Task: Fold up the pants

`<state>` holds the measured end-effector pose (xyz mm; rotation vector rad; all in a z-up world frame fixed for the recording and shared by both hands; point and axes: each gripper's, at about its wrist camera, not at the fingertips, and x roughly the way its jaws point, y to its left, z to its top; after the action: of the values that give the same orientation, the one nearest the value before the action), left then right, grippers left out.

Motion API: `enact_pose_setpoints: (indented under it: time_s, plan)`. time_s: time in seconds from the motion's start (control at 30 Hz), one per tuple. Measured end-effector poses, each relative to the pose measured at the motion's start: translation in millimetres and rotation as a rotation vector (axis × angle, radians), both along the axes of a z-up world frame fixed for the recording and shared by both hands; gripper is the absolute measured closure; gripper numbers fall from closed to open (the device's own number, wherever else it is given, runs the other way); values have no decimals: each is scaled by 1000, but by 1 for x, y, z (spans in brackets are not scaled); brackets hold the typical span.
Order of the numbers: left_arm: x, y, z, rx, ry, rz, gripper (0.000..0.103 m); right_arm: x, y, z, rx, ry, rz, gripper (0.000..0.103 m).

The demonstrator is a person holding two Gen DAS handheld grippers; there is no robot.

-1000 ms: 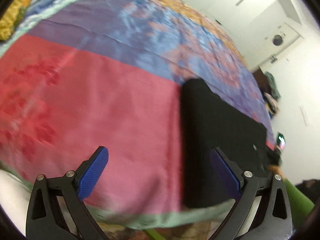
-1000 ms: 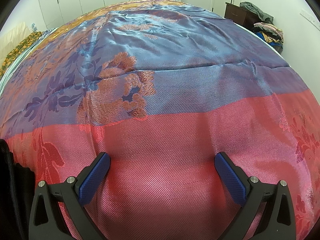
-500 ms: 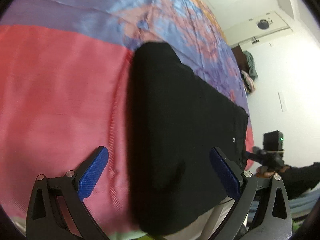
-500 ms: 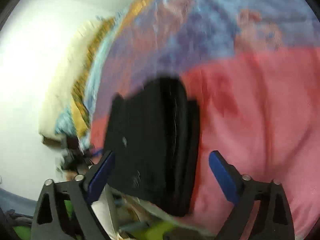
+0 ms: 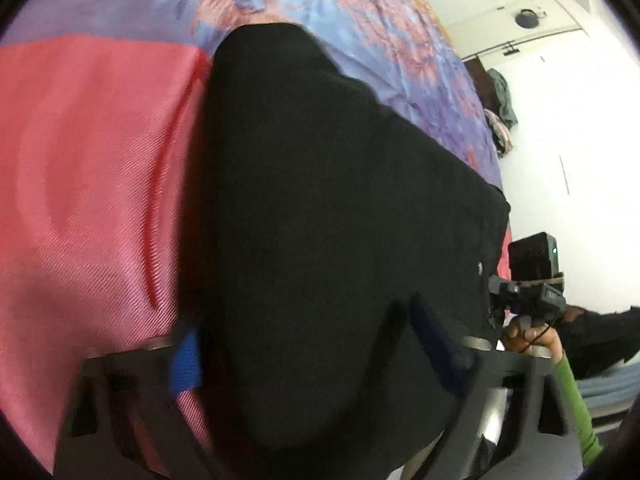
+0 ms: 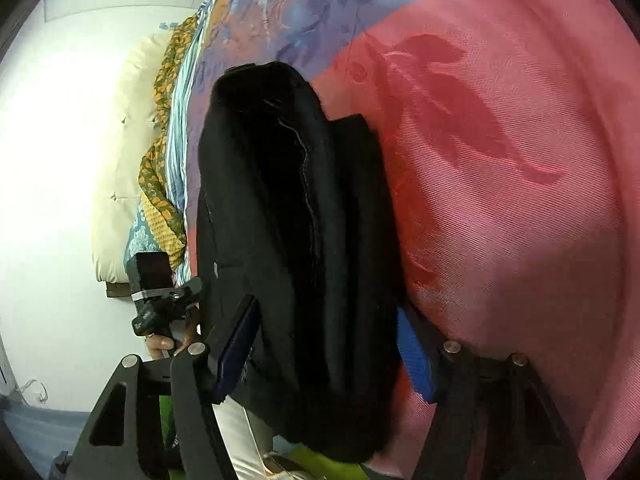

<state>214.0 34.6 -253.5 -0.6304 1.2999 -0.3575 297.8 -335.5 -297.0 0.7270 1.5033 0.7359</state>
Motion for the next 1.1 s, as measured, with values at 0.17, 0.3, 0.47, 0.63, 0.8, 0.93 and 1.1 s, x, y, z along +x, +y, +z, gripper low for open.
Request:
enact_pose_setpoints:
  time_s: [0.17,0.3,0.47,0.63,0.8,0.93,1.1]
  plan:
    - [-3,22,45,-22,-91,-7,83,-1,23,42,28,-132,28,68]
    - [18,36,105,59,-233,-18,83,21,45,87,47,-259,51,69]
    - [63,57,150,167,-364,20,73,76,75,129,71,-419,31,68]
    - [81,48,84,543,-193,50,29,115,64,60,-300,-300,-46,46]
    - [31,52,74,542,-176,97,32,91,27,67,-382,-322,-223,39]
    - [-14,36,104,565,-310,168,10,44,42,126,-533,-508,-152,0]
    - [-43,6,141,539,-368,166,5,-32,46,174,-651,-697,-128,0]
